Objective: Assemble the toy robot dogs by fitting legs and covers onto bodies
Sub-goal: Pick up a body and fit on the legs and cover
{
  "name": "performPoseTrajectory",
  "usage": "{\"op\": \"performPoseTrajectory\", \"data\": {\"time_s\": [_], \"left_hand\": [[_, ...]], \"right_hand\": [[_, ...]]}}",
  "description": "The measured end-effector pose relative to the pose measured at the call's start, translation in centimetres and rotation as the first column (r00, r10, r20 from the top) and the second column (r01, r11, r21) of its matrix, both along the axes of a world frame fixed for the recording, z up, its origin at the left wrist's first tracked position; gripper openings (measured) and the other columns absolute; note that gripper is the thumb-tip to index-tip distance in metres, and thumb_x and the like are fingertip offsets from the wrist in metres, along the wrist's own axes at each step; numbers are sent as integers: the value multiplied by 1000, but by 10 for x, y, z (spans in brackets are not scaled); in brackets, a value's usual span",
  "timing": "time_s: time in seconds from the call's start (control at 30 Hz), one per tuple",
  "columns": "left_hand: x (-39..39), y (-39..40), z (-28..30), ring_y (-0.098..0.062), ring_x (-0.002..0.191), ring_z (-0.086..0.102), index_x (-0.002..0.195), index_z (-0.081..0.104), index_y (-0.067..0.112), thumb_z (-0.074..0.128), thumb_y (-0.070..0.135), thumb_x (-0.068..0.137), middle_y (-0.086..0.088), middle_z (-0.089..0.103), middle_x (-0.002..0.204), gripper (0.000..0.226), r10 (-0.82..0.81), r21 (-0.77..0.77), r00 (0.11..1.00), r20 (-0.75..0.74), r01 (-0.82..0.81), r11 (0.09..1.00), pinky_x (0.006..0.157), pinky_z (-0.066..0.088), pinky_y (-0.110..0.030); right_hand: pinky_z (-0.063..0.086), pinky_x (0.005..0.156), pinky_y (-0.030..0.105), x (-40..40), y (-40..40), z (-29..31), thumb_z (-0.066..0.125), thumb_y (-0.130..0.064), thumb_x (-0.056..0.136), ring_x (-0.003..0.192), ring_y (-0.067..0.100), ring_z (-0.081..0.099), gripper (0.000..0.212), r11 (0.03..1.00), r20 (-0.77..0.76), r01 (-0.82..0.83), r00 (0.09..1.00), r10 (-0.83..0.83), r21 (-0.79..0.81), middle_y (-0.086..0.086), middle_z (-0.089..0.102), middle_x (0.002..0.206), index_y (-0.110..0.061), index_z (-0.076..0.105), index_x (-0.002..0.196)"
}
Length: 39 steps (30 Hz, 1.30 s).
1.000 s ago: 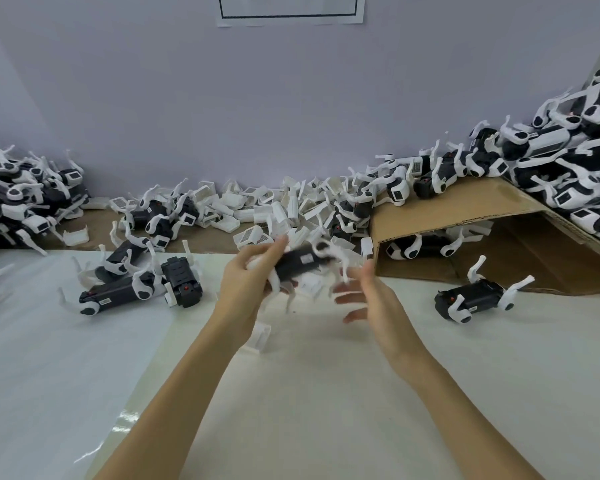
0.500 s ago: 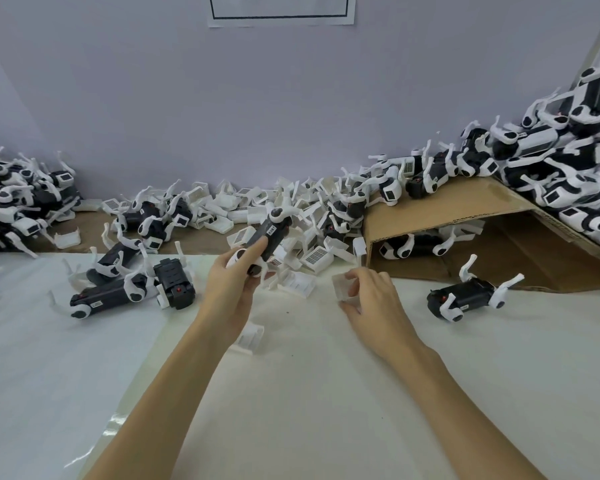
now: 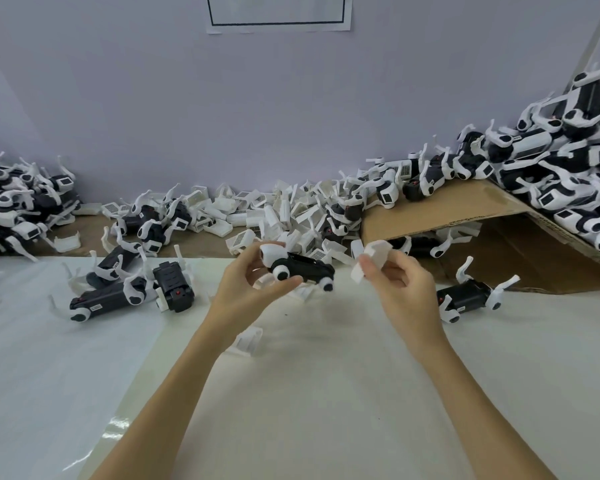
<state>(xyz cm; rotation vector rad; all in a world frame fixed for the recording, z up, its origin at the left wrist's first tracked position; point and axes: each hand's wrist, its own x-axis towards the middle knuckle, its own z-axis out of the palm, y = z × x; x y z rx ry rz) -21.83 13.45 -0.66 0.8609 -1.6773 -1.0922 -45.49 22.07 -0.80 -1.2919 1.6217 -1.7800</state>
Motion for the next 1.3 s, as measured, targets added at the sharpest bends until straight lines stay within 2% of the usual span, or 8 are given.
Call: {"op": "performPoseTrajectory", "data": {"time_s": [0.17, 0.37, 0.47, 0.57, 0.77, 0.93, 1.1, 1.3], "left_hand": [[-6, 8, 1, -18, 118, 71, 126, 73, 33, 93, 26, 76, 3, 76, 121, 54, -136, 23, 991, -2, 136, 990, 105, 54, -34], [-8, 14, 6, -14, 109, 71, 128, 73, 22, 87, 28, 81, -2, 76, 120, 50, -226, 59, 971, -75, 231, 971, 81, 53, -17], [-6, 15, 6, -13, 103, 71, 125, 75, 27, 86, 34, 81, 0, 78, 115, 45, -237, 89, 970, -56, 241, 966, 76, 54, -19], [-5, 14, 5, -13, 97, 71, 119, 77, 29, 85, 44, 80, -3, 78, 111, 42, -213, 109, 977, -26, 215, 971, 77, 55, -22], [-16, 12, -2, -37, 100, 68, 110, 74, 13, 82, 60, 79, -26, 71, 108, 58, -93, 202, 992, -80, 107, 973, 93, 49, -47], [-22, 17, -1, -31, 88, 57, 115, 55, -8, 83, 68, 75, -35, 59, 100, 91, -69, 195, 996, -59, 79, 978, 86, 38, -44], [-23, 22, 1, -45, 103, 67, 121, 63, 0, 80, 69, 75, -25, 70, 107, 85, -58, 186, 997, -55, 68, 980, 91, 51, -50], [-29, 28, 2, -14, 82, 66, 112, 71, 14, 81, 67, 74, -20, 70, 103, 66, -73, 144, 997, -6, 73, 987, 75, 47, -33]], "right_hand": [[55, 89, 17, 13, 1, 6, 81, -22, 91, 113, 13, 72, 32, 964, 325, -207, 912, 251, -165, -2, 78, 115, -15, 71, 120], [59, 84, 34, 28, 4, -2, 82, -31, 90, 106, 18, 73, 33, 933, 108, -359, 927, 358, -16, -5, 77, 116, -28, 65, 119], [57, 75, 25, 34, 5, -2, 77, -29, 95, 98, 15, 72, 27, 928, 74, -373, 925, 372, -5, -5, 76, 110, -26, 62, 117], [56, 88, 34, 34, 6, -7, 68, -37, 100, 113, 13, 65, 22, 962, -243, -275, 932, 269, 10, -10, 70, 115, -25, 61, 118], [52, 97, 39, 40, 4, -15, 79, -41, 90, 117, 22, 60, 61, 996, -727, -79, 682, 75, 28, -3, 64, 129, -21, 54, 142], [51, 103, 42, 43, 5, -15, 82, -25, 90, 122, 22, 62, 56, 999, -710, -19, 704, -8, -29, -4, 68, 131, -18, 61, 142], [49, 103, 39, 42, 6, -10, 81, -28, 91, 122, 19, 63, 52, 999, -723, -10, 690, -27, -46, -7, 70, 130, -22, 63, 139], [55, 91, 36, 52, 7, -14, 88, -22, 83, 106, 15, 61, 58, 988, -722, 25, 681, -126, -150, -2, 75, 119, -15, 65, 136]]}}
